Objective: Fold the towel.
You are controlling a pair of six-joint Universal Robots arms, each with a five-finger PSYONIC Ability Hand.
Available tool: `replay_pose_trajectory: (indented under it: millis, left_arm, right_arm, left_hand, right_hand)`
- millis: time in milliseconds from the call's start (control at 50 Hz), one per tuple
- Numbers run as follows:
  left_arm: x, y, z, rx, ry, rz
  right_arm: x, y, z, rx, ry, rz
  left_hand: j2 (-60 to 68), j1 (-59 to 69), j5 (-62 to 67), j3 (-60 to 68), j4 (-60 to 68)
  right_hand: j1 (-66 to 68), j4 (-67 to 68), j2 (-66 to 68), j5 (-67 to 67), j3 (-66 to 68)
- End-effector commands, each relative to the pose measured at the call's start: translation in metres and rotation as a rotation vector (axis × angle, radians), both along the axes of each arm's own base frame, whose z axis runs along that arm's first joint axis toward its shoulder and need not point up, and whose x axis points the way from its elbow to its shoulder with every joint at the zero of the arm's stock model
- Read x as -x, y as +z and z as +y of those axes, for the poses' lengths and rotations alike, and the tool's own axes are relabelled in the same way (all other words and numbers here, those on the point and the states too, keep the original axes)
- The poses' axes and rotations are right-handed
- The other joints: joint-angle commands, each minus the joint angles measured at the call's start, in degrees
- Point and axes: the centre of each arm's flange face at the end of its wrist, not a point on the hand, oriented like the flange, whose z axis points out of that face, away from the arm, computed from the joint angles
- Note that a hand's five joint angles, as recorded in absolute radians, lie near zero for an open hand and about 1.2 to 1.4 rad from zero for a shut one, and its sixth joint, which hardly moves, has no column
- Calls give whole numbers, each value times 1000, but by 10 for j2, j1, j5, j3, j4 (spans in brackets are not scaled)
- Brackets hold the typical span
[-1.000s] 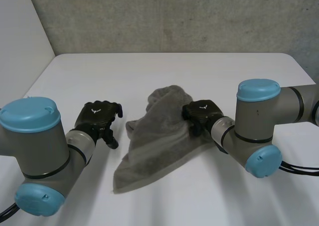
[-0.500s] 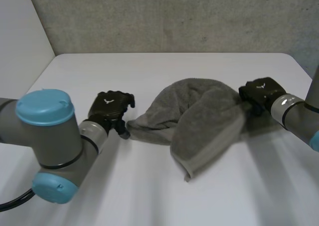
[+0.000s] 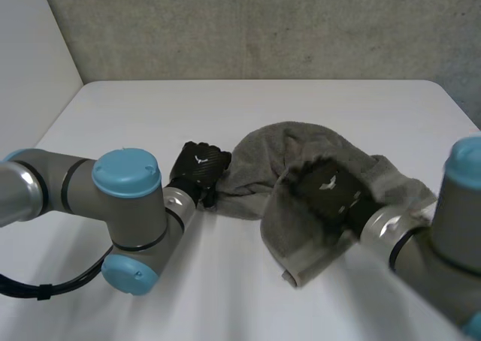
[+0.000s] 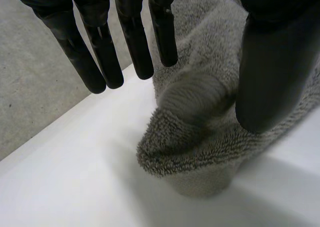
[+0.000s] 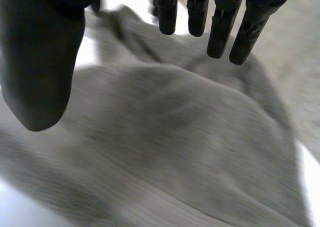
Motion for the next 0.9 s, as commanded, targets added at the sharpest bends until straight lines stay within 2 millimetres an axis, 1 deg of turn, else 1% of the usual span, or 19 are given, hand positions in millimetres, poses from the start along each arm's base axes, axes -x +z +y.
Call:
replay_pose_trajectory:
  millis: [20, 60, 80, 120, 180, 220, 280, 380, 520, 560, 620, 660, 740, 800, 820, 840, 860, 880, 900]
  left_arm:
    - [3, -9, -4, -10, 0, -6]
    - [3, -12, -5, -14, 0, -9]
    - [3, -12, -5, -14, 0, -9]
    - [4, -13, -5, -14, -2, -12]
    - [4, -15, -5, -14, -4, -17]
    - [4, -16, -5, -10, -8, -26]
    - [4, -20, -5, -11, -13, -41]
    - [4, -27, -5, -15, -16, -65]
    - [4, -28, -5, -12, -16, -70]
    - [4, -27, -5, -9, -16, -68]
    - [4, -26, -6, -8, -14, -67]
    - [3, -25, -5, -7, -13, -67]
    - [3, -23, -6, -4, -10, -66]
    - [2, -17, -7, 7, -1, -58]
    - [2, -17, -7, 7, -1, -58]
    - [2, -13, -7, 15, -1, -53]
    - [3, -9, -7, 22, -2, -46]
    - [3, -9, -7, 22, -2, -46]
    - [2, -5, -7, 28, -2, -42]
  right_arm:
    - [-13, -15, 38, -76, 83, 14]
    - [-14, -23, 41, -111, 80, 11]
    - [-14, -23, 41, -111, 80, 11]
    - [-14, -35, 44, -149, 85, 29]
    - [-15, -39, 44, -160, 86, 35]
    - [-15, -44, 43, -163, 83, 36]
    - [-16, -44, 40, -145, 80, 30]
    - [-16, -45, 37, -119, 61, 37]
    - [-15, -45, 34, -88, 42, 35]
    - [-16, -45, 34, -83, 42, 33]
    - [-16, -46, 33, -76, 39, 34]
    - [-16, -48, 30, -64, 30, 41]
    - [-15, -54, 26, -55, 21, 63]
    - [-13, -58, 23, -52, 18, 83]
    - [-14, -57, 22, -51, 18, 82]
    - [-14, -57, 22, -51, 18, 82]
    - [-14, -57, 22, -52, 21, 81]
    - [-14, -57, 22, -52, 21, 81]
    - [-14, -56, 22, -52, 22, 80]
  left_hand:
    - [-22, -20, -124, -22, -20]
    - [-10, -8, -113, -11, -8]
    - [-10, -8, -113, -11, -8]
    - [38, 40, -64, 38, 41]
    - [69, 71, -34, 68, 71]
    - [103, 104, 0, 102, 105]
    - [109, 111, 7, 109, 111]
    - [108, 110, 5, 107, 110]
    - [118, 120, 15, 117, 120]
    - [168, 170, 65, 167, 170]
    - [200, 202, 98, 200, 202]
    - [266, 267, 163, 265, 268]
    - [323, 325, 220, 322, 325]
    - [407, 409, 304, 406, 409]
    - [407, 409, 305, 407, 409]
    - [420, 422, 318, 420, 422]
    - [420, 422, 318, 420, 422]
    - [420, 422, 318, 420, 422]
    - [420, 422, 318, 420, 422]
  right_hand:
    - [-24, -38, -33, -27, -33]
    - [1, -13, -8, -2, -8]
    - [1, -13, -8, -2, -8]
    - [30, 16, 21, 27, 20]
    - [50, 36, 41, 47, 41]
    - [120, 106, 111, 117, 111]
    - [158, 143, 149, 155, 148]
    - [158, 144, 149, 155, 148]
    - [159, 145, 150, 156, 150]
    - [170, 155, 161, 166, 160]
    - [213, 199, 204, 210, 204]
    - [259, 244, 250, 255, 249]
    - [318, 303, 309, 314, 308]
    - [408, 394, 399, 405, 399]
    - [447, 433, 438, 444, 437]
    - [447, 433, 438, 444, 438]
    - [514, 500, 505, 511, 504]
    - [514, 500, 505, 511, 505]
    - [616, 602, 607, 613, 607]
